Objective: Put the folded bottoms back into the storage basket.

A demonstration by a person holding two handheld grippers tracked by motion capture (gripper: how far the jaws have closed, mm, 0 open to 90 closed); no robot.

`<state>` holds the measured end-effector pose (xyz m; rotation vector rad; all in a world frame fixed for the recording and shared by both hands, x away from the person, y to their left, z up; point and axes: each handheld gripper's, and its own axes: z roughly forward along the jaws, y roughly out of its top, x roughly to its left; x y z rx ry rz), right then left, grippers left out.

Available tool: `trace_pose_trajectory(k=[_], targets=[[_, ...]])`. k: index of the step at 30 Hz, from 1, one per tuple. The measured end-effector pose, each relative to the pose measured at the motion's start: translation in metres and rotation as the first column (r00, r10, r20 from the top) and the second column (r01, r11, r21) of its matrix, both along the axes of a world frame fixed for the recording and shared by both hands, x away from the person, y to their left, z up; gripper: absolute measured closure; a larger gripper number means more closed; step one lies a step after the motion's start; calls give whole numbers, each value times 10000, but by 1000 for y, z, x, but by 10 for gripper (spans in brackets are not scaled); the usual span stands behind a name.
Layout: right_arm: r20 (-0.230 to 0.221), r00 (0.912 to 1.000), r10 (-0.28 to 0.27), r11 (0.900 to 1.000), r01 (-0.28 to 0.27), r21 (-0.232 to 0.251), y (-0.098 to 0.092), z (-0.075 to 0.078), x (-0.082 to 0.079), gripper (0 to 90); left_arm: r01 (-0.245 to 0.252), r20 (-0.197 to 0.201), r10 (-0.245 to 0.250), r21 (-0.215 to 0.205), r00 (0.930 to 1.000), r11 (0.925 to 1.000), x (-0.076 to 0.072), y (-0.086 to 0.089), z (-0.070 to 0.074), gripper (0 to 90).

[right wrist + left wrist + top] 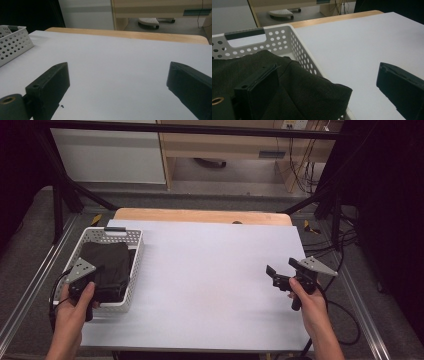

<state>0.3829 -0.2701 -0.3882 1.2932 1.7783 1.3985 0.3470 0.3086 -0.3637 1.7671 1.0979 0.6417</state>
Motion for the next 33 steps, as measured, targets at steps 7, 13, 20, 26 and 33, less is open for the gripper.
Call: trace_pose_trajectory(k=[7,13,20,26,33], targets=[[-77,10000,-17,10000,17,-9,-5,-8,-8,50,-39,-41,39,-126,10000,9999,0,0,0,48],[-153,9999,25,10000,-26,-78,-6,-15,-14,50,67,-40,-68,-137,10000,9999,-3,-2,0,48],[-302,9994,193,9997,-198,-167,-4,-24,-21,50,391,13,-390,-157,9992,9991,-10,-7,0,47],[-421,9988,268,9995,-275,-154,-3,-33,-27,49,584,-4,-584,-141,9983,9982,-14,-12,0,47],[-570,9978,349,9993,-357,-123,-3,-41,-32,49,697,-29,-698,-137,9976,9975,-16,-15,-1,46]])
